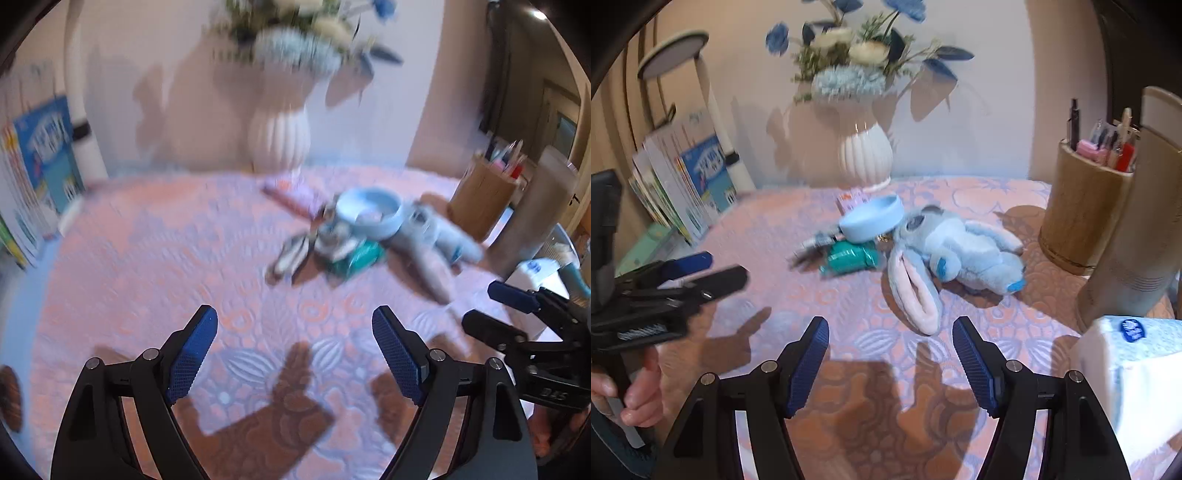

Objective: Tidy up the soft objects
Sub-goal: 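Move both open grippers back to the pink table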

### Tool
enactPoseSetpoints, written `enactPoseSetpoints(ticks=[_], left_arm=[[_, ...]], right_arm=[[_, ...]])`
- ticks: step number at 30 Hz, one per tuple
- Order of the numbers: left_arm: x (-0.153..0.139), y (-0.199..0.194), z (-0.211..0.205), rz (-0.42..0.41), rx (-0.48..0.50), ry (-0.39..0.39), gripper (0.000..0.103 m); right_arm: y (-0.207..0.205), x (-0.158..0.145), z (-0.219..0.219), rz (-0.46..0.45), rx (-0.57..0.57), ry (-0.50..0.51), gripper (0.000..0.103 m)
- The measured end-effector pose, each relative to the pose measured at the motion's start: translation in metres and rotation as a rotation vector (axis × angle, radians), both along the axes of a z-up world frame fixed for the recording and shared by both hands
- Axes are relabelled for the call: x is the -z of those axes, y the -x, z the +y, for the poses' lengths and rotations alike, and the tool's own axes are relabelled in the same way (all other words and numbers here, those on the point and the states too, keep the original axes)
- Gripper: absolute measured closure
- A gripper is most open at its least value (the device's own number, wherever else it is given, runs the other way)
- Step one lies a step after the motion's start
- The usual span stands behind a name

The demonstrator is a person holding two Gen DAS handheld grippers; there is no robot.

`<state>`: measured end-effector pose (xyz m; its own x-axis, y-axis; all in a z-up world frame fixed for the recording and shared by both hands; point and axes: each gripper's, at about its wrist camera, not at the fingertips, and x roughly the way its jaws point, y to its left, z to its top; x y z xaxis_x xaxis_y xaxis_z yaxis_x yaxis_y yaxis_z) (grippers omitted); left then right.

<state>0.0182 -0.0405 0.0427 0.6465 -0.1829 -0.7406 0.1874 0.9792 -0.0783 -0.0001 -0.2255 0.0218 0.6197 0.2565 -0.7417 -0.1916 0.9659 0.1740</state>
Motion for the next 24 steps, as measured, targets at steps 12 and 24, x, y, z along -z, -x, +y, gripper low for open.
enactPoseSetpoints(ticks=[12,24], left_arm=[[0.022,-0.011,0.016,0.055,-0.012,0.116,0.019],[-0.049,-0.022,-0.023,-0.103,0.243,-0.134,0.018]], right_arm=[[-0.014,0.028,-0.031,0.106,0.071,-0.146,0.031],[-0.037,-0.043,0.024,0.018,-0.105,0.045,0.027]])
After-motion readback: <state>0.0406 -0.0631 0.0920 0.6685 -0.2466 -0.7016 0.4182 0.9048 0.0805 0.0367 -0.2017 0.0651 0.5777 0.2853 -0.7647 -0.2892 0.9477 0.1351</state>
